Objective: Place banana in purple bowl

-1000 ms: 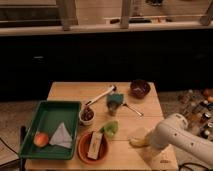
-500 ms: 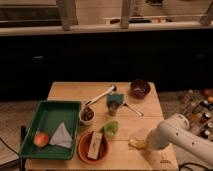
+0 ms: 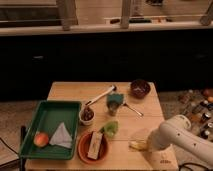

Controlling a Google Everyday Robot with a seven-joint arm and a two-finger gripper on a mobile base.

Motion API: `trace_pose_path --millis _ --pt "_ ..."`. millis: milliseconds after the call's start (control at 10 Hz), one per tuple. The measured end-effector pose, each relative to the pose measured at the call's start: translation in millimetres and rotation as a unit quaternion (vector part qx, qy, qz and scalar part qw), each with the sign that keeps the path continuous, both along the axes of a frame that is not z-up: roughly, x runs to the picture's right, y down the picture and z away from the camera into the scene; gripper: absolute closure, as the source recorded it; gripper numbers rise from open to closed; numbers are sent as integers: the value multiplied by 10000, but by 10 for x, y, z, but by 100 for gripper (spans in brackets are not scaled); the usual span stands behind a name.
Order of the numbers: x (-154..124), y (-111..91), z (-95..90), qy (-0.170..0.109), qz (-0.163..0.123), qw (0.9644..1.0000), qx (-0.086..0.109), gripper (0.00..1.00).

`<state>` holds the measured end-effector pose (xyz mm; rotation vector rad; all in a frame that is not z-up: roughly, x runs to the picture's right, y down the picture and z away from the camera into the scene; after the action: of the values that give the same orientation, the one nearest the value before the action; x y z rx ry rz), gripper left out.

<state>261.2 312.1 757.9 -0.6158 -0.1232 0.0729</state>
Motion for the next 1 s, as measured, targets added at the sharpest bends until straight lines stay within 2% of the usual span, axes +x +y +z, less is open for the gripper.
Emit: trace_pose_path --millis 400,1000 --pt "118 -346 -295 22 147 9989 447 100" --pt "179 -693 -437 103 192 9969 761 100"
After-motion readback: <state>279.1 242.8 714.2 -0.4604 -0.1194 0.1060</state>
